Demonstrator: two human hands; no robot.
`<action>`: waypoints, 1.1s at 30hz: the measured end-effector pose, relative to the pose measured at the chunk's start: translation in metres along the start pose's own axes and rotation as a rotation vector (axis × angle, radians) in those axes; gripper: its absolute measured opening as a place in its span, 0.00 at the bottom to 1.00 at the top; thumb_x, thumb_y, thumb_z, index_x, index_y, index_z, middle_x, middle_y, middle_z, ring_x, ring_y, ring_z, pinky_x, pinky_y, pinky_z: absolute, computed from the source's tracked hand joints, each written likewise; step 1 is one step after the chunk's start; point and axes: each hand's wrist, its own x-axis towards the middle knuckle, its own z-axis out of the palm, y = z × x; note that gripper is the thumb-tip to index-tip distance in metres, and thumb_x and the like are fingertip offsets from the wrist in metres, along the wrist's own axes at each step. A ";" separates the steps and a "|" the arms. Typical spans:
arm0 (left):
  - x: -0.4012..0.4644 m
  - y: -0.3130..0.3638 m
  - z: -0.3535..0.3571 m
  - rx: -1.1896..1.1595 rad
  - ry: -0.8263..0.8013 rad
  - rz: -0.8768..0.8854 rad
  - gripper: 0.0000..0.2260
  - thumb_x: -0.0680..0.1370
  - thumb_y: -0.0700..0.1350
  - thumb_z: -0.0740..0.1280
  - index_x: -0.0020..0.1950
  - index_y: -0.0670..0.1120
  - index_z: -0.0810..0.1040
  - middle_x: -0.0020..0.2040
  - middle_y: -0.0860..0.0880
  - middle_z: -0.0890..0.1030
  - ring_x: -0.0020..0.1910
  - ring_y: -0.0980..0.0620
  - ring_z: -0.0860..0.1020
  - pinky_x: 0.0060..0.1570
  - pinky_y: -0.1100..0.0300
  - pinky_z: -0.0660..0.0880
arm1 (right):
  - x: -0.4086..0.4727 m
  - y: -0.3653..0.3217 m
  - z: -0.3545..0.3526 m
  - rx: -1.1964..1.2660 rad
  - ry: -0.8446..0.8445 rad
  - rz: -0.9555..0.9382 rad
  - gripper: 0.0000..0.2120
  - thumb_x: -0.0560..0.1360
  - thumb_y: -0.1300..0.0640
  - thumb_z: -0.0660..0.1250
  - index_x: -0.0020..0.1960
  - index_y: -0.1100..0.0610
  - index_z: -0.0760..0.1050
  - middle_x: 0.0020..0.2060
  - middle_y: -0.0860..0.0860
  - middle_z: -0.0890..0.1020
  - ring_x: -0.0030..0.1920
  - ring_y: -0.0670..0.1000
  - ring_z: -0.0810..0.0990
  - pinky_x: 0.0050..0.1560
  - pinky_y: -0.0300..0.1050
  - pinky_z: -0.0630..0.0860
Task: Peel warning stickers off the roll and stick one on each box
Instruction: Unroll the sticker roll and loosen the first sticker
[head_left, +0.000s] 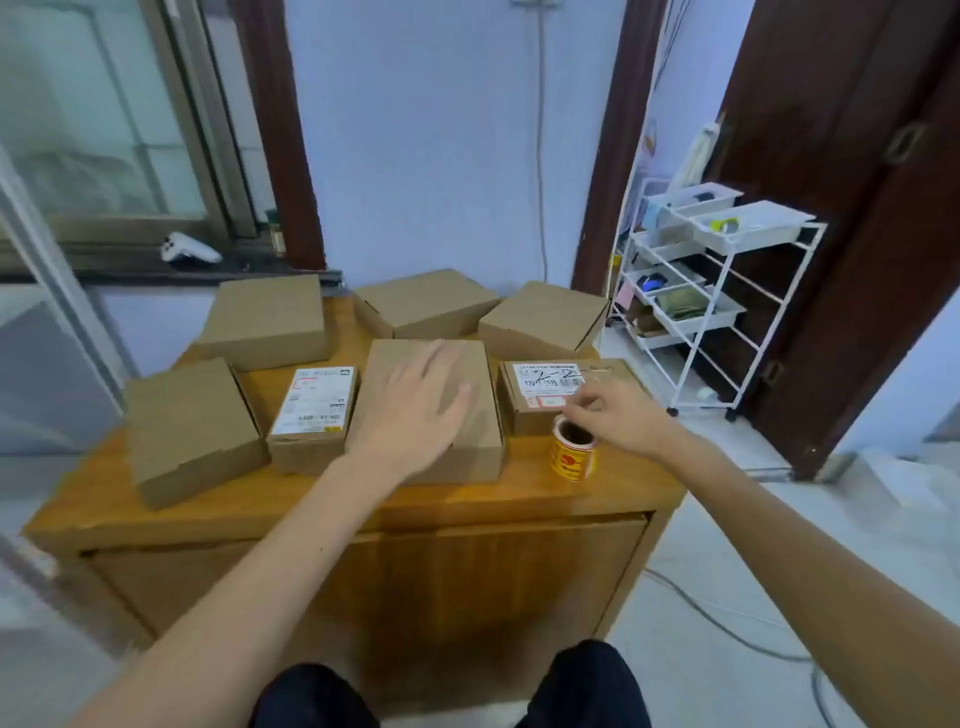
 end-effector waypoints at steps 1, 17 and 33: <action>-0.007 0.005 0.000 -0.006 0.002 -0.001 0.23 0.81 0.57 0.52 0.75 0.53 0.60 0.77 0.53 0.59 0.75 0.50 0.58 0.73 0.49 0.57 | -0.007 0.000 0.001 -0.024 -0.052 0.011 0.13 0.75 0.47 0.63 0.47 0.53 0.81 0.44 0.49 0.84 0.42 0.48 0.81 0.44 0.48 0.79; -0.036 0.036 0.014 -0.081 -0.014 0.080 0.21 0.79 0.53 0.60 0.72 0.56 0.64 0.73 0.57 0.63 0.72 0.58 0.59 0.70 0.58 0.58 | -0.024 -0.009 -0.003 0.119 -0.106 0.010 0.07 0.77 0.51 0.64 0.41 0.50 0.76 0.37 0.44 0.77 0.37 0.44 0.76 0.35 0.39 0.70; -0.037 0.054 0.020 -0.580 -0.038 0.109 0.17 0.74 0.57 0.66 0.63 0.63 0.71 0.60 0.63 0.72 0.61 0.61 0.72 0.55 0.62 0.77 | -0.082 -0.055 -0.007 1.088 -0.095 0.025 0.12 0.75 0.57 0.65 0.58 0.52 0.78 0.47 0.48 0.86 0.45 0.40 0.83 0.44 0.32 0.76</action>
